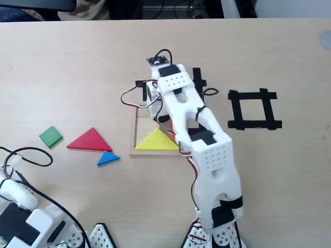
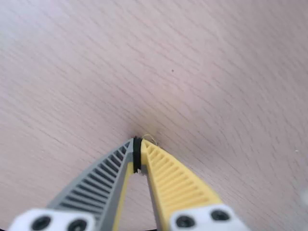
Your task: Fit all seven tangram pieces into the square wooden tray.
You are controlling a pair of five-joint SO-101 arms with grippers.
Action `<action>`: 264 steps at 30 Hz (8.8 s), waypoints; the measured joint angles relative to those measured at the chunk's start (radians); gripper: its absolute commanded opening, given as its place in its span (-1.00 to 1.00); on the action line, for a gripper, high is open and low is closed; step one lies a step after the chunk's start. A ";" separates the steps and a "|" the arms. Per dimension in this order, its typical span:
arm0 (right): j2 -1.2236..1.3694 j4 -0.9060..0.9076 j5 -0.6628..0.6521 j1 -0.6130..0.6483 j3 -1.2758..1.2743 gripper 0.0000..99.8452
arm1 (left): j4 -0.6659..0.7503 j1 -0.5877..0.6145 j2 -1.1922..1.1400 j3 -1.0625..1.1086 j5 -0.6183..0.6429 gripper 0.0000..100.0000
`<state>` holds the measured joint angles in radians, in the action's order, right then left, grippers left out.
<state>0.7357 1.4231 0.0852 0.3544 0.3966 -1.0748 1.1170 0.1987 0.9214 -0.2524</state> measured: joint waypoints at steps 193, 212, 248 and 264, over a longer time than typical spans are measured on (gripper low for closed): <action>-1.656 -0.434 -0.255 -0.318 -1.459 -0.76 | -0.678 -0.836 -1.022 -1.834 -1.062 -0.33; -1.656 -0.471 -0.255 -0.318 -1.498 -0.76 | -0.494 -0.715 -0.129 -0.695 -1.183 -0.34; -1.656 -0.477 -0.255 -0.316 -1.502 -0.76 | 0.213 -0.753 -0.281 -0.295 -1.069 -0.34; -1.656 -0.477 -0.255 -0.313 -1.504 -0.76 | -0.209 -0.766 -0.404 -0.772 -0.822 -0.34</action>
<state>-0.9198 0.9459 -0.1695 0.0414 -1.1070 -1.2835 0.3514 -0.2048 0.1496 -1.0748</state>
